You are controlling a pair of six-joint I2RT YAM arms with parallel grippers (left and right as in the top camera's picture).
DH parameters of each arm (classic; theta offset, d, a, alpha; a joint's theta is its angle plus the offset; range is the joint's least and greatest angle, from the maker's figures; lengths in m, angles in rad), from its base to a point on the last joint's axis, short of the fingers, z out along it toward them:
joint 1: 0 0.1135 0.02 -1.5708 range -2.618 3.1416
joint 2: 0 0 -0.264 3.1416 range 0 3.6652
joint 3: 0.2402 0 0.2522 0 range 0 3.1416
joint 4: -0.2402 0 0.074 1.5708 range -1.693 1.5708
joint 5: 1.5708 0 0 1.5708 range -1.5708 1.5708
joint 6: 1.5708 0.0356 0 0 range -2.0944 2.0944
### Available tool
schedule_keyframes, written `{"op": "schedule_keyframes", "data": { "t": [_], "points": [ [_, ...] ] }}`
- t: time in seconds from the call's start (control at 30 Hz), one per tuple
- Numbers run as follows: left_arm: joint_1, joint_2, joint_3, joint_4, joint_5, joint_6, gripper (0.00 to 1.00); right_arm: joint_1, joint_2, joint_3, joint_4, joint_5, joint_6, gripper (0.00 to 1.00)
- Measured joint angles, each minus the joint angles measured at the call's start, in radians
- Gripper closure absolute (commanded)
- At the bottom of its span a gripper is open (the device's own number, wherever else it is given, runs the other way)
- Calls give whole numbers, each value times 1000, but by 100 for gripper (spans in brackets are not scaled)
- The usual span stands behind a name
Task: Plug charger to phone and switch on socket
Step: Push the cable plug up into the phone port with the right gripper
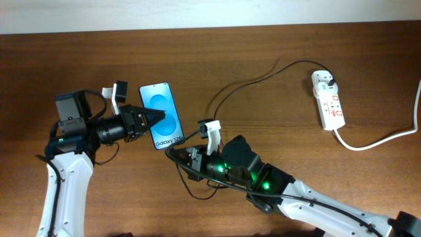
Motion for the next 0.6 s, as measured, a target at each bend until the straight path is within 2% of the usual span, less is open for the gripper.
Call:
{"op": "schedule_keyframes", "data": {
  "t": [0.23, 0.3, 0.4, 0.47, 0.6],
  "points": [
    [-31, 0, 31, -114, -6, 148, 100, -28, 1, 14, -49, -105, -42, 96],
    [-33, 1, 31, -124, -9, 158, 100, -34, 1, 32, -94, -126, -52, 96],
    [-38, 2, 26, -79, -23, 120, 100, -48, 1, 61, -164, -140, -63, 94],
    [-48, 2, 22, -8, -36, 44, 100, -63, 1, 74, -179, -139, -73, 91],
    [-54, 2, 19, 46, -70, -31, 100, -74, 2, 83, -182, -133, -86, 81]
  ]
}}
